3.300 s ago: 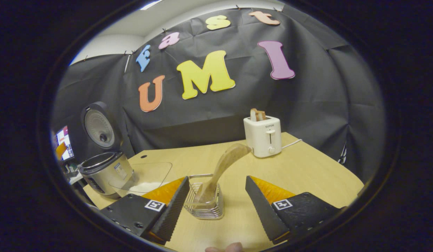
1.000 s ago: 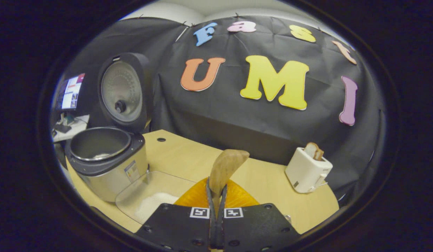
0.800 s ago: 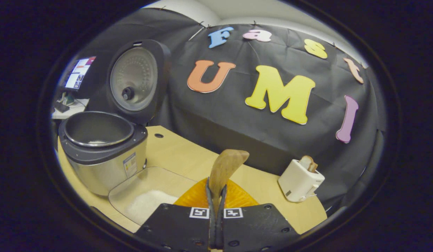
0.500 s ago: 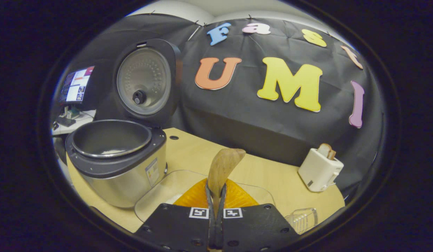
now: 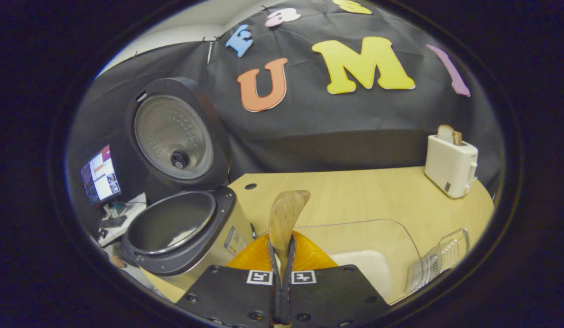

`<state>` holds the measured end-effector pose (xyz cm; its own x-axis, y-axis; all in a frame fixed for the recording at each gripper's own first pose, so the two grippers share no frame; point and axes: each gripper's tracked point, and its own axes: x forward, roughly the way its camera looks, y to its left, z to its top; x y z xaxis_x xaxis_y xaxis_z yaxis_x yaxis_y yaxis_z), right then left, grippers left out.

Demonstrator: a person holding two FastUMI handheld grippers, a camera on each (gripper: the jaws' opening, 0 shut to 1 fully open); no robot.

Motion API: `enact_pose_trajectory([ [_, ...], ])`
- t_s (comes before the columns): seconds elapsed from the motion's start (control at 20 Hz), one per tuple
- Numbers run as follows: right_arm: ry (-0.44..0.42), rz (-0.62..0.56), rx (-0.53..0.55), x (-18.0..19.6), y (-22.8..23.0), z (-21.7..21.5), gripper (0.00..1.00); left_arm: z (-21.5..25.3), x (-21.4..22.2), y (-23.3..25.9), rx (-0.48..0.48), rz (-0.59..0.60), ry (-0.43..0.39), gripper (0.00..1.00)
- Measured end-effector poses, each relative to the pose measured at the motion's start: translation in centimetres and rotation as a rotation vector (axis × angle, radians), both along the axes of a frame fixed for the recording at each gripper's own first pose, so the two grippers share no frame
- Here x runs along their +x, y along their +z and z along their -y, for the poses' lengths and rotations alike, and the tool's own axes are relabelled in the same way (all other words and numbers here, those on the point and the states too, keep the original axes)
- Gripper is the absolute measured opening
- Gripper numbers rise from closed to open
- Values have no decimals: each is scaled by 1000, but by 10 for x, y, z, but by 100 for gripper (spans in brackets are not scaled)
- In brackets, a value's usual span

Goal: Close the left gripper, press the button to open the rice cooker; take a wooden spoon from the chopstick holder with the right hand, scoop a spoonful of rice and pour it into the rice cooker, then put the wooden spoon back into the chopstick holder.

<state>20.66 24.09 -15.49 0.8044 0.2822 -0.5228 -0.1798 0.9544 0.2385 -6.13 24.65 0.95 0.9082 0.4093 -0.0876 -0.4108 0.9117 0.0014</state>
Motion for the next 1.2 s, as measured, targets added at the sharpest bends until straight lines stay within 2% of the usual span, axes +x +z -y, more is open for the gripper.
enact_pose_trajectory([
  [0.15, -26, -39, 99, -2, 6, 5, 0, 5, 2, -2, 5, -6, -11, 99],
  [0.45, -101, -20, 176, 3, 23, 47, 0, 12, 5, -3, 14, -13, -27, 99],
  [0.7, -156, -117, 445, 1, 29, 78, 0, 15, 10, -6, 8, -12, -26, 99],
  [0.8, -190, -135, 508, 6, 26, 94, 0, 15, 11, -11, 11, -29, -25, 99],
  [0.95, -232, -103, 550, 8, 38, 115, 0, 16, 13, -13, 18, -33, -26, 99],
  [1.2, -232, -42, 591, 15, 77, 121, 0, 6, 12, -18, 8, -38, -4, 99],
])
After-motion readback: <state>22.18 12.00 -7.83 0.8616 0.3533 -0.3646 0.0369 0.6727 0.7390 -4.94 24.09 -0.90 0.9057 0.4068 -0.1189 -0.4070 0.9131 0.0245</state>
